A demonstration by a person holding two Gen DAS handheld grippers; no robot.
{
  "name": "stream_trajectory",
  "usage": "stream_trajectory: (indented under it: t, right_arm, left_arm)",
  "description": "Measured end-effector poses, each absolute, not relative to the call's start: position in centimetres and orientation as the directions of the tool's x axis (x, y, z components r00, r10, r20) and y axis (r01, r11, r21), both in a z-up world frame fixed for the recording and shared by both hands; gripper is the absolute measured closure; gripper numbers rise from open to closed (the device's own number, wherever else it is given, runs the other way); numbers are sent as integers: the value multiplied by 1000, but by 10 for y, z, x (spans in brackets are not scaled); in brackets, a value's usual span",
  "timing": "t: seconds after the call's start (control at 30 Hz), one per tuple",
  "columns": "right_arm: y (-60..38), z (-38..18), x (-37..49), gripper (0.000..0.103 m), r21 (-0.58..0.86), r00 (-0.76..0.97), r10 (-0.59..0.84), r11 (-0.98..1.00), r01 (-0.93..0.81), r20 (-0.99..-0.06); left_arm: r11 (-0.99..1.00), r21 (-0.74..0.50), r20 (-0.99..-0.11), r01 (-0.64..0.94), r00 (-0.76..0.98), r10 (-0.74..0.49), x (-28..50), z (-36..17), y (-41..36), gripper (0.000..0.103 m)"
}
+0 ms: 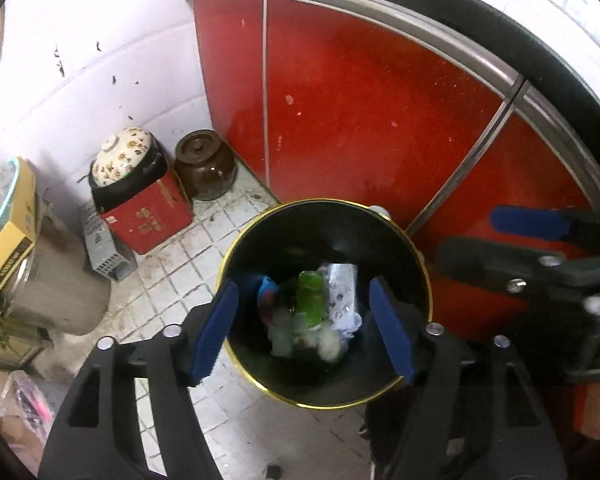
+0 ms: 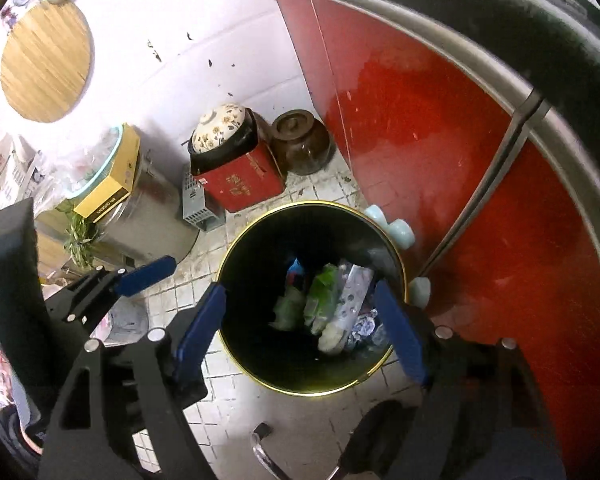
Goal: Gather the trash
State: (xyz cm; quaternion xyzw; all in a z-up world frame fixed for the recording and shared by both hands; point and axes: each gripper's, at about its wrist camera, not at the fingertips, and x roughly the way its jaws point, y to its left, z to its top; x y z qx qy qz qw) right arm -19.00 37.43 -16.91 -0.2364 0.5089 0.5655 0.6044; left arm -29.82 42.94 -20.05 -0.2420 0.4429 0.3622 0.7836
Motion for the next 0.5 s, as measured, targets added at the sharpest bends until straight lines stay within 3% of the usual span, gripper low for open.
stream_trajectory:
  t: [0.13,0.23,0.33,0.5]
  right_arm:
    - [361,-146,-199,27,271,-150,466,205,-940,-872]
    - [337,-109,-198,17,259,-121,517,204,-944,-848]
    - [303,-65,-186,8,229,-49,577,243,-942,-815]
    - [216,2,-145,7,155,152,612,418,-895,-776]
  left_arm:
    - [611,-42,-867,-790,333,371,-302,-190,424,17]
    - [619,-59,-850,-783,365,380,-304,-167,416,9]
    - [632,-47,-819,-773,393,419,-298,-129,401,7]
    - [674,-73,-766,-735,474,435,-268,-61,366,7]
